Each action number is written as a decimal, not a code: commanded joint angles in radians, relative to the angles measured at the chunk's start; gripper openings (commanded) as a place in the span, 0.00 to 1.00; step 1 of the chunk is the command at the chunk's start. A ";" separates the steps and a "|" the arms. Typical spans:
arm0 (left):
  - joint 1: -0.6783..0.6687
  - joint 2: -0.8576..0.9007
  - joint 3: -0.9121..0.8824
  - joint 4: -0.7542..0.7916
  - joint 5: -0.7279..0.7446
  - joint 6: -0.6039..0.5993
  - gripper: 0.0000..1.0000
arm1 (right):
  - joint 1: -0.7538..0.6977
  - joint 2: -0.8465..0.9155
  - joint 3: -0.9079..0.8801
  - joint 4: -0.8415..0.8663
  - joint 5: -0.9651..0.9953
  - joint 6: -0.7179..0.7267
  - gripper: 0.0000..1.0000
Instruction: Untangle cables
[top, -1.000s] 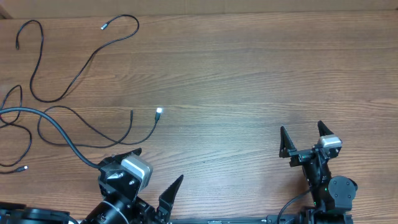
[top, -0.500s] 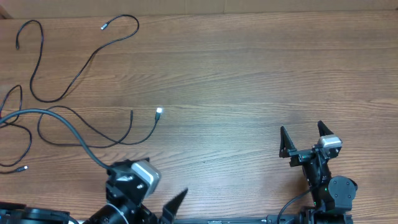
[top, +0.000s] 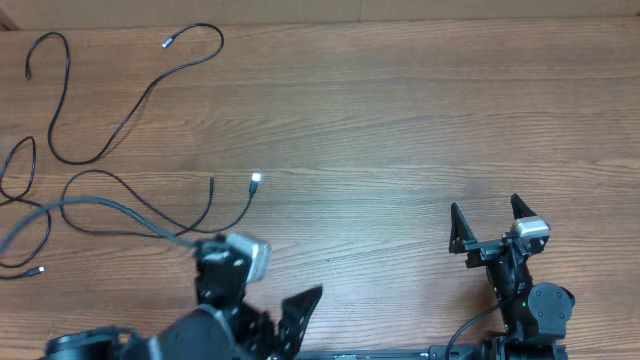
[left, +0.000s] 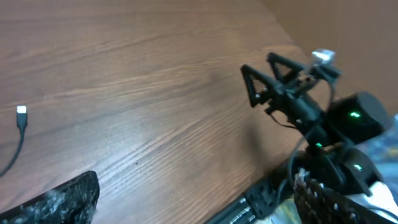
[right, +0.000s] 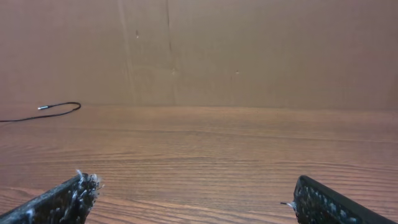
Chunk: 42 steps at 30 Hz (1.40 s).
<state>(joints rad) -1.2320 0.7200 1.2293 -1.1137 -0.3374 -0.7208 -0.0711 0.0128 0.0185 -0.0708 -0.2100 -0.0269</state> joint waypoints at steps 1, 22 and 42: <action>0.185 -0.002 -0.078 0.079 0.301 0.265 0.99 | 0.004 -0.010 -0.010 0.005 0.000 -0.004 1.00; 0.969 -0.138 -0.540 0.521 0.906 0.706 0.99 | 0.004 -0.010 -0.010 0.005 -0.001 -0.005 1.00; 1.169 -0.463 -0.695 0.499 0.822 0.725 1.00 | 0.004 -0.010 -0.010 0.005 -0.001 -0.005 1.00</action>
<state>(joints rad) -0.0818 0.2932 0.5426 -0.5980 0.5068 -0.0185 -0.0711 0.0128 0.0185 -0.0711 -0.2100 -0.0265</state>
